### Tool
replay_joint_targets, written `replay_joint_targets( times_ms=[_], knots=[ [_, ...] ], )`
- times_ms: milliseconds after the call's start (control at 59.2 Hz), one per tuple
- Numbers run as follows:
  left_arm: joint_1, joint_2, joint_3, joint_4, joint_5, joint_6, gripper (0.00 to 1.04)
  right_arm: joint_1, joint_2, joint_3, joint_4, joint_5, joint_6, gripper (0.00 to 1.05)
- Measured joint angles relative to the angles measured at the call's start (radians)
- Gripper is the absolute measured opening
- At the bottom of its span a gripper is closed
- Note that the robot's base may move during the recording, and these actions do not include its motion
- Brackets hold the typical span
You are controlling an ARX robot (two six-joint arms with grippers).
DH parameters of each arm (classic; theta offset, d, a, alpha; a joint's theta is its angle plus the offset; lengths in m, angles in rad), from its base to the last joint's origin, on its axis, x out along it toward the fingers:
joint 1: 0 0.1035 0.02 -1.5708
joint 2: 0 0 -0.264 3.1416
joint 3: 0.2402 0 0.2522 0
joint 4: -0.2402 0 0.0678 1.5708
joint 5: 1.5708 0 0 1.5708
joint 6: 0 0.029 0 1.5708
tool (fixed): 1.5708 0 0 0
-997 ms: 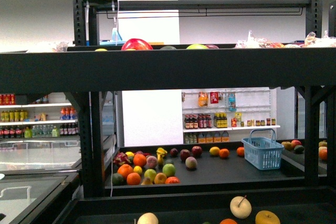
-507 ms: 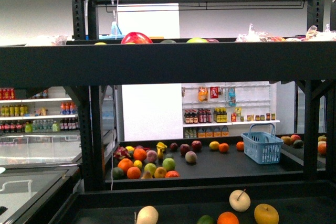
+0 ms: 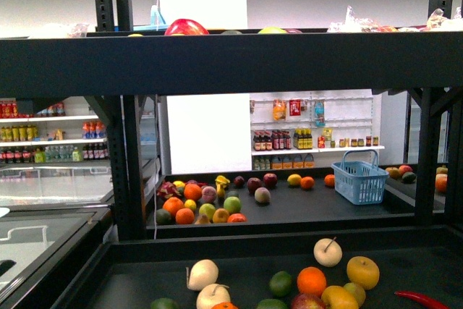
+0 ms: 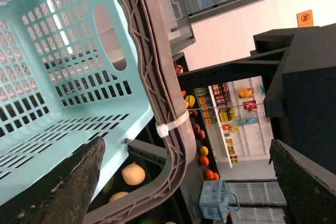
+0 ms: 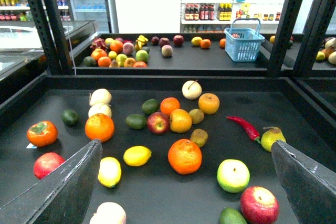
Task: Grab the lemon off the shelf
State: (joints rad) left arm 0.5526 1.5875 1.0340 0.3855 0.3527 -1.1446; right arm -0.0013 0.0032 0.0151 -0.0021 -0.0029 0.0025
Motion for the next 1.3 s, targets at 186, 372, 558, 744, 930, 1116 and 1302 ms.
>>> replay_joint_targets(
  times_ms=[186, 372, 558, 744, 930, 1116, 1302],
  knots=[
    [0.002, 0.144, 0.141, 0.022, 0.015, -0.098, 0.97, 0.0, 0.0, 0.0, 0.0, 0.0, 0.0, 0.97],
    [0.005, 0.245, 0.239, 0.03, 0.017, -0.163, 0.97, 0.0, 0.0, 0.0, 0.0, 0.0, 0.0, 0.97],
    [-0.008, 0.332, 0.328, 0.06, 0.016, -0.213, 0.97, 0.0, 0.0, 0.0, 0.0, 0.0, 0.0, 0.97],
    [-0.027, 0.369, 0.393, 0.046, 0.008, -0.23, 0.97, 0.0, 0.0, 0.0, 0.0, 0.0, 0.0, 0.97],
    [-0.041, 0.375, 0.409, 0.022, -0.01, -0.234, 0.78, 0.0, 0.0, 0.0, 0.0, 0.0, 0.0, 0.97],
    [-0.042, 0.382, 0.4, 0.007, -0.016, -0.231, 0.42, 0.0, 0.0, 0.0, 0.0, 0.0, 0.0, 0.97],
    [-0.05, 0.378, 0.38, 0.007, -0.013, -0.249, 0.15, 0.0, 0.0, 0.0, 0.0, 0.0, 0.0, 0.97]
  ],
)
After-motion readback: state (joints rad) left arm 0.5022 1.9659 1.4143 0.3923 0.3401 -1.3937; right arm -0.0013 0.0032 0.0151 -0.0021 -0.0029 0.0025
